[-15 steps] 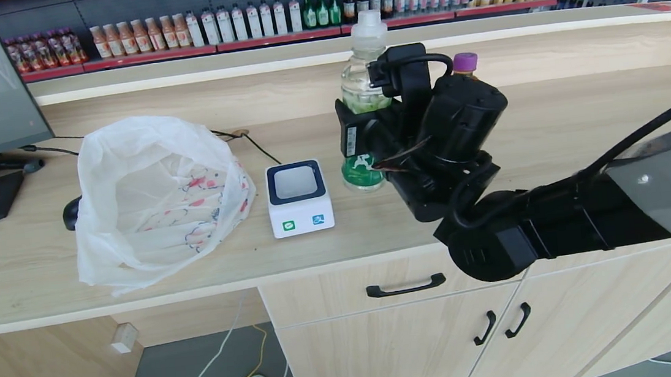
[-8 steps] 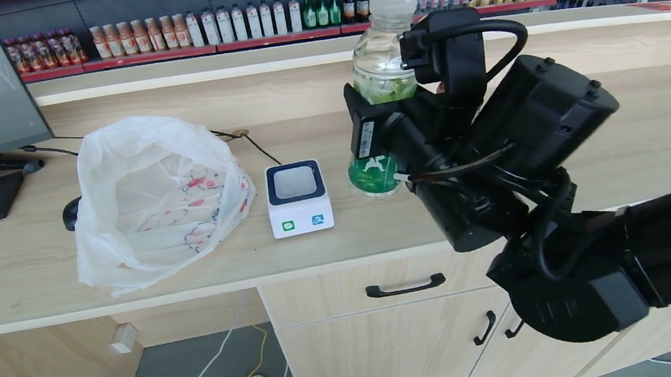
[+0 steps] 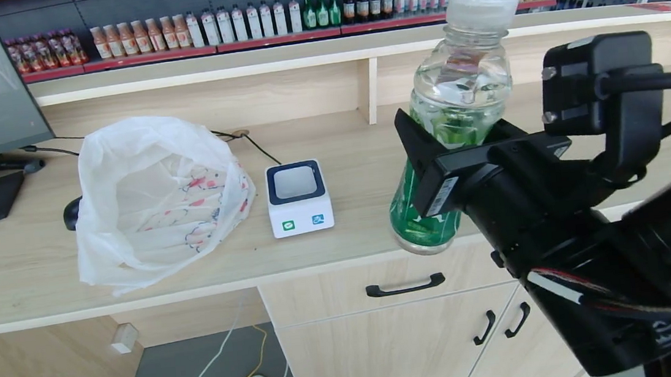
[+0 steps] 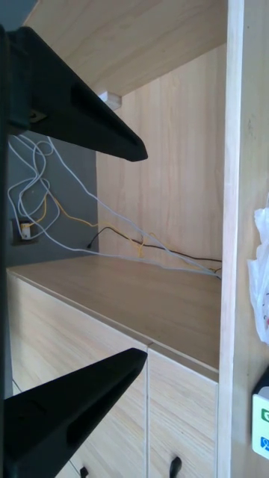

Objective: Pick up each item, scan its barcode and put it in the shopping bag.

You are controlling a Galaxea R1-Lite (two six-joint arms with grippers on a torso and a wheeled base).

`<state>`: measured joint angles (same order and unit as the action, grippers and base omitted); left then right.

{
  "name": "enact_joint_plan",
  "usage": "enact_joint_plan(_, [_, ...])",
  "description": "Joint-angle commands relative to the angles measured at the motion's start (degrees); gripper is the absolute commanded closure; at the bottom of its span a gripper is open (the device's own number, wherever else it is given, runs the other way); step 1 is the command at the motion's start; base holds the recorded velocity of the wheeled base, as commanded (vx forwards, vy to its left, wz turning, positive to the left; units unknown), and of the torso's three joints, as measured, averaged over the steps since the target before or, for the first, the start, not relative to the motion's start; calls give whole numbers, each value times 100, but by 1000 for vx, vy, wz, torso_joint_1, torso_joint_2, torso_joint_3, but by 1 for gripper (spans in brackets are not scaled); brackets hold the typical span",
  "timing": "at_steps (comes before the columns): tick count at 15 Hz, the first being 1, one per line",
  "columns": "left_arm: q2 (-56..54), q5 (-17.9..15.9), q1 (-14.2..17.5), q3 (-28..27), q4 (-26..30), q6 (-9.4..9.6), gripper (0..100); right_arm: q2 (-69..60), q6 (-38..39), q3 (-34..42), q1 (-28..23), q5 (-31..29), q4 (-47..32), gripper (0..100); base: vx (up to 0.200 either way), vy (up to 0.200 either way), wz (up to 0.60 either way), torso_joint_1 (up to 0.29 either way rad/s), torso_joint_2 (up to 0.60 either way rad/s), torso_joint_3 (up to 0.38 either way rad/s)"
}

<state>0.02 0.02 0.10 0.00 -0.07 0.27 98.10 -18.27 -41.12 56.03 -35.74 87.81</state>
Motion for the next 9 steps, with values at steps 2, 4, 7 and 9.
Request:
enact_joint_plan(2, [-2, 6, -1, 0, -1, 0, 0, -230, -1, 570, 391, -407, 219, 100, 0, 0, 0, 0, 0, 0])
enact_joint_plan(4, [-2, 6, -1, 0, -1, 0, 0, -318, 17, 728, 532, -416, 219, 100, 0, 0, 0, 0, 0, 0])
enact_joint_plan(7, [-2, 6, -1, 0, -1, 0, 0, -432, -1, 965, 620, -407, 219, 100, 0, 0, 0, 0, 0, 0])
enact_joint_plan(9, [-2, -2, -1, 0, -1, 0, 0, -467, -10, 1150, 804, -407, 219, 100, 0, 0, 0, 0, 0, 0])
